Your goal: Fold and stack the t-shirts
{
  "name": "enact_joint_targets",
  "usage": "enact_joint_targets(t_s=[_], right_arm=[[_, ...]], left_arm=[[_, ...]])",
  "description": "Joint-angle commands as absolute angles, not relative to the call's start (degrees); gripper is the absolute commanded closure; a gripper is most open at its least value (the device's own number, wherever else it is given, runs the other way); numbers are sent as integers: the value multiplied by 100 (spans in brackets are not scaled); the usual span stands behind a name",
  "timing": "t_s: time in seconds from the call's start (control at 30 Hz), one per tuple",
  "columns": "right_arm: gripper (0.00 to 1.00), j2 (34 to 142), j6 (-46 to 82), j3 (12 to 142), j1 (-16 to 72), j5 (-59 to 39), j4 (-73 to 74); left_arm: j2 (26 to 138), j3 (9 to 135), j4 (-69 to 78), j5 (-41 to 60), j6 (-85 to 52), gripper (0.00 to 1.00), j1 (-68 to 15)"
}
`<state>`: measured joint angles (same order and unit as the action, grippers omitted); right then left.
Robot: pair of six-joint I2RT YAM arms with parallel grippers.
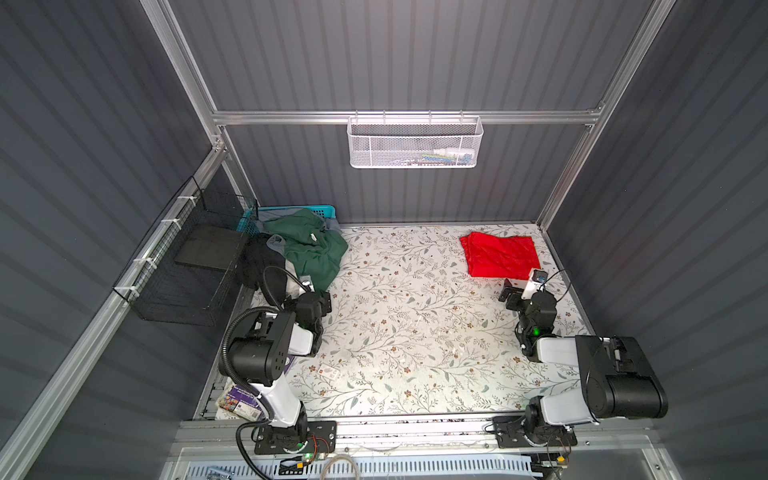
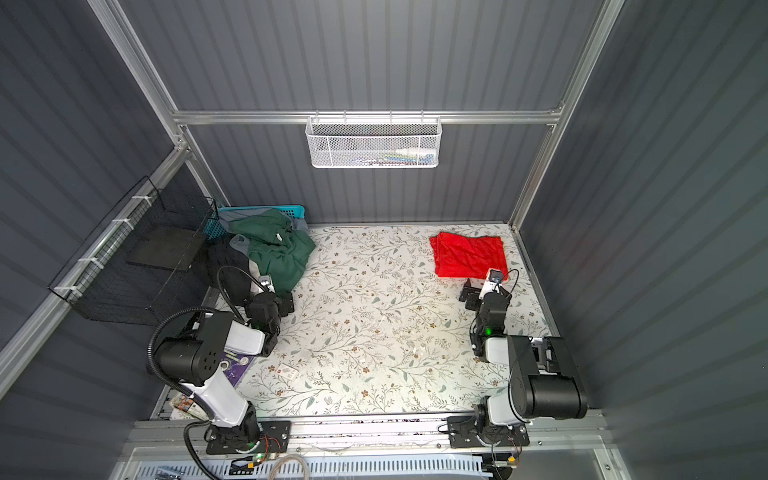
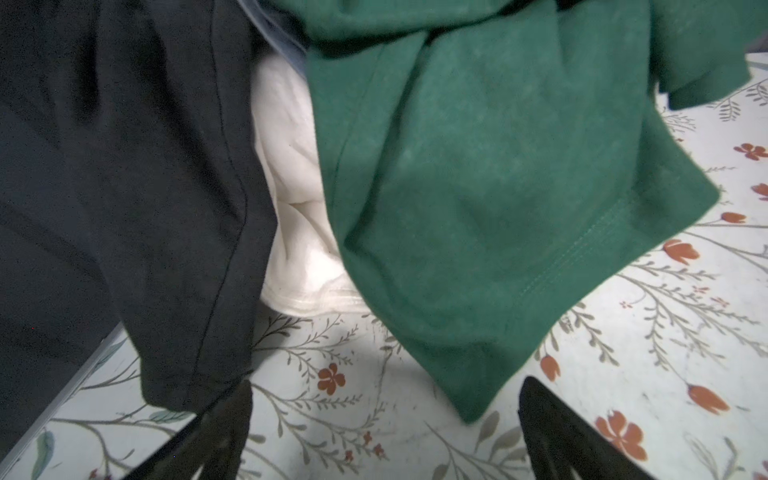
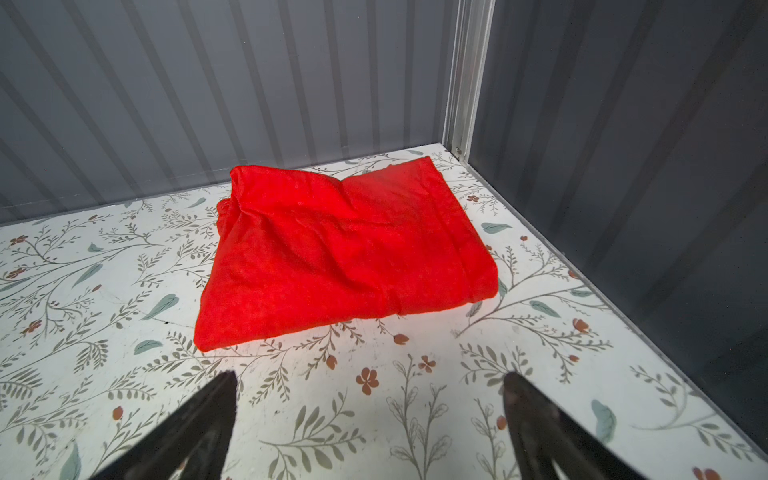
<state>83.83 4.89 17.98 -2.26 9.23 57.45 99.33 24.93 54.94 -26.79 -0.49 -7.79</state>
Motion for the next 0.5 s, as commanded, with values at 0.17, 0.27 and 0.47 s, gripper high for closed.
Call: enact_joint_targets(t_s=[0.17,0.27,0.47], right_arm=[[1,8267,457,1720,-159,1101,5872],[1,7462,375,2070,49,1515,4524],[1,6464,1629,3169,53,1081,1929]], left_arm=[[9415,2537,5282,-2665,34,0,-831],[8688,3036,3561,-2979,-219,0,-988],[7966,4412,1003,-4176,-818,0,-1833]])
